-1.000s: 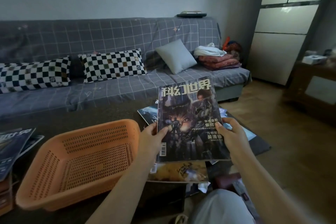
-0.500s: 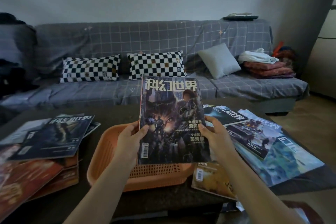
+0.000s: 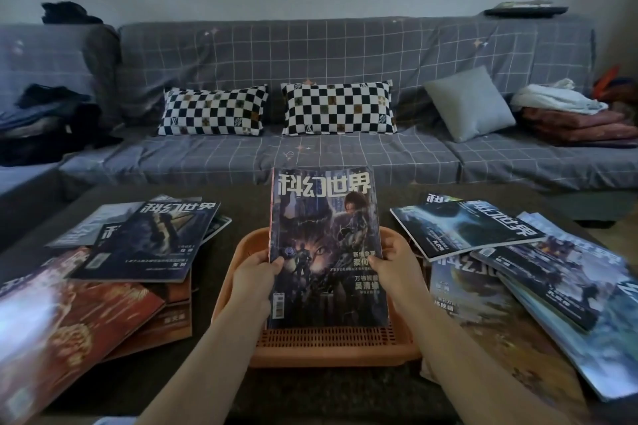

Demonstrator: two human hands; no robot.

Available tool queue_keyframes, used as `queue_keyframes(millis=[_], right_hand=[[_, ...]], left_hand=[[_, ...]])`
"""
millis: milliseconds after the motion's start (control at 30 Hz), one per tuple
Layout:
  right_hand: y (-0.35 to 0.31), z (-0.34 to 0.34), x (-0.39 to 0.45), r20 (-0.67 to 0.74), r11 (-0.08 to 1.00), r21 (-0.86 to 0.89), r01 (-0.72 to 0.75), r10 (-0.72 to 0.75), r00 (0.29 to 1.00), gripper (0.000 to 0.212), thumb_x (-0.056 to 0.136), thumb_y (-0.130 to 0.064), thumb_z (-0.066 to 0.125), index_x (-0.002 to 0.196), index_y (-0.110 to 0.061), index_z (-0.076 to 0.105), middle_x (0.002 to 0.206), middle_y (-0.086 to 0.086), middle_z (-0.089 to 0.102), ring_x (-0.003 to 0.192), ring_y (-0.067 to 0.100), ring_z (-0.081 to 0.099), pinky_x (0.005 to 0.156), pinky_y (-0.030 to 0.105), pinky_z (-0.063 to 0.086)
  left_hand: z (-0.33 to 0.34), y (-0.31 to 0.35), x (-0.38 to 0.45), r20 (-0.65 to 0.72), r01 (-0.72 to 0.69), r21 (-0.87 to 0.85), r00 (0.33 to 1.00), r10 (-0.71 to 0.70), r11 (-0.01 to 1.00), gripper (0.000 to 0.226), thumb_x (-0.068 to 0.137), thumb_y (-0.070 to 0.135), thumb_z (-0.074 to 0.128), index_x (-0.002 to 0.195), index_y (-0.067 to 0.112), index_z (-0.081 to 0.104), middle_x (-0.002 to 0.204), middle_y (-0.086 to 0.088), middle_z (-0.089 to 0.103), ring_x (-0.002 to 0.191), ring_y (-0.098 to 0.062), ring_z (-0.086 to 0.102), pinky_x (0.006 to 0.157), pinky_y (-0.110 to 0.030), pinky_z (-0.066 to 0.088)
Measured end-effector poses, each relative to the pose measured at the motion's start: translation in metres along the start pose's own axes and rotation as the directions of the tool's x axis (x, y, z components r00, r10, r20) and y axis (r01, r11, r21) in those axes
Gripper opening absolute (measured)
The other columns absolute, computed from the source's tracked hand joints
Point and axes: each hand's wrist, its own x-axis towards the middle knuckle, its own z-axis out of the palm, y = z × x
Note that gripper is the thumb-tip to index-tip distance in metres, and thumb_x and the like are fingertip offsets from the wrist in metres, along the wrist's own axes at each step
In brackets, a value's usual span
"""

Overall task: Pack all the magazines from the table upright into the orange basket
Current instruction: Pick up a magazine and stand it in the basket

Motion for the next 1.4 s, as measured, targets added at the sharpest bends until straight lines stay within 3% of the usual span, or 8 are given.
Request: queue_keyframes(millis=[200,533,767,900,1000,1167,1300,1400], right_hand=[[0.009,-0.001,0.004,0.023,0.988,-0.11,-0.109,0.112,0.993,0.026,0.088,-0.017,0.061,0.112,-0.018,0.05,0.101,-0.002,0.063,0.08,0.01,0.06,0.057,0.024,0.043],[0.008,0.0,0.0,0.045,0.96,-0.225,-0.166,0.181,0.983,0.035,0.088,-0.023,0.06,0.12,-0.018,0.048,0.081,-0.005,0.061,0.067,0.01,0.061,0.049,0.023,0.043],[0.009,0.001,0.0,0.088,0.968,-0.207,-0.143,0.164,0.983,0.016,0.086,-0.021,0.063,0.087,-0.023,0.048,0.077,-0.004,0.061,0.069,0.009,0.058,0.056,0.025,0.044],[0.006,0.002,-0.001,0.115,0.973,-0.215,-0.09,0.117,0.987,0.012,0.088,-0.025,0.06,0.079,-0.027,0.053,0.083,-0.003,0.066,0.078,0.013,0.062,0.078,0.035,0.052],[0.0,0.001,-0.005,0.117,0.979,-0.204,-0.031,0.055,0.992,0.008,0.089,-0.029,0.059,0.083,-0.03,0.055,0.09,-0.004,0.067,0.079,0.009,0.059,0.074,0.03,0.049],[-0.007,-0.007,-0.012,0.069,0.985,-0.165,0.053,-0.042,0.997,0.016,0.09,-0.03,0.059,0.104,-0.023,0.063,0.074,-0.02,0.055,0.066,-0.005,0.048,0.057,0.016,0.037],[-0.011,-0.018,-0.024,0.045,0.995,-0.08,0.061,-0.058,0.997,0.029,0.088,-0.034,0.059,0.116,-0.025,0.058,0.098,-0.011,0.061,0.075,-0.006,0.048,0.06,0.016,0.037],[-0.011,-0.034,-0.034,0.018,0.995,-0.034,0.094,-0.093,0.995,0.031,0.089,-0.031,0.059,0.118,-0.023,0.059,0.098,-0.012,0.059,0.079,-0.005,0.052,0.061,0.017,0.042]], left_hand=[[0.002,-0.002,0.014,0.031,0.096,0.044,0.995,-0.097,0.994,0.024,0.095,0.011,0.054,0.117,0.017,0.063,0.11,-0.012,0.07,0.101,-0.034,0.066,0.097,-0.057,0.047],[0.004,0.0,0.012,0.003,0.082,0.23,0.996,-0.085,0.97,0.021,0.095,0.015,0.055,0.115,0.013,0.063,0.109,-0.012,0.069,0.1,-0.03,0.065,0.097,-0.051,0.048],[0.003,0.0,0.002,0.05,0.067,0.159,0.996,-0.076,0.985,0.024,0.094,0.021,0.058,0.117,0.013,0.063,0.106,-0.011,0.071,0.099,-0.03,0.066,0.1,-0.053,0.045],[0.005,-0.003,-0.004,0.078,-0.077,0.23,0.995,0.06,0.97,0.03,0.096,0.024,0.056,0.125,0.017,0.059,0.102,-0.005,0.071,0.091,-0.021,0.067,0.087,-0.042,0.05],[0.009,-0.004,-0.014,0.109,-0.281,0.365,0.96,0.259,0.888,0.034,0.096,0.028,0.057,0.129,0.026,0.053,0.102,0.004,0.07,0.083,-0.013,0.066,0.071,-0.028,0.051],[0.018,-0.006,-0.032,0.138,-0.465,0.435,0.881,0.453,0.771,0.048,0.093,0.03,0.06,0.139,0.022,0.046,0.131,0.001,0.059,0.114,-0.016,0.058,0.09,-0.026,0.046],[0.035,-0.005,-0.051,0.169,-0.512,0.404,0.856,0.488,0.758,0.05,0.093,0.034,0.06,0.139,0.021,0.045,0.135,0.005,0.054,0.115,-0.009,0.052,0.087,-0.019,0.04],[0.058,-0.004,-0.067,0.241,-0.546,0.378,0.838,0.49,0.747,0.041,0.095,0.032,0.057,0.133,0.02,0.051,0.121,0.01,0.059,0.103,-0.002,0.053,0.086,-0.018,0.041]])
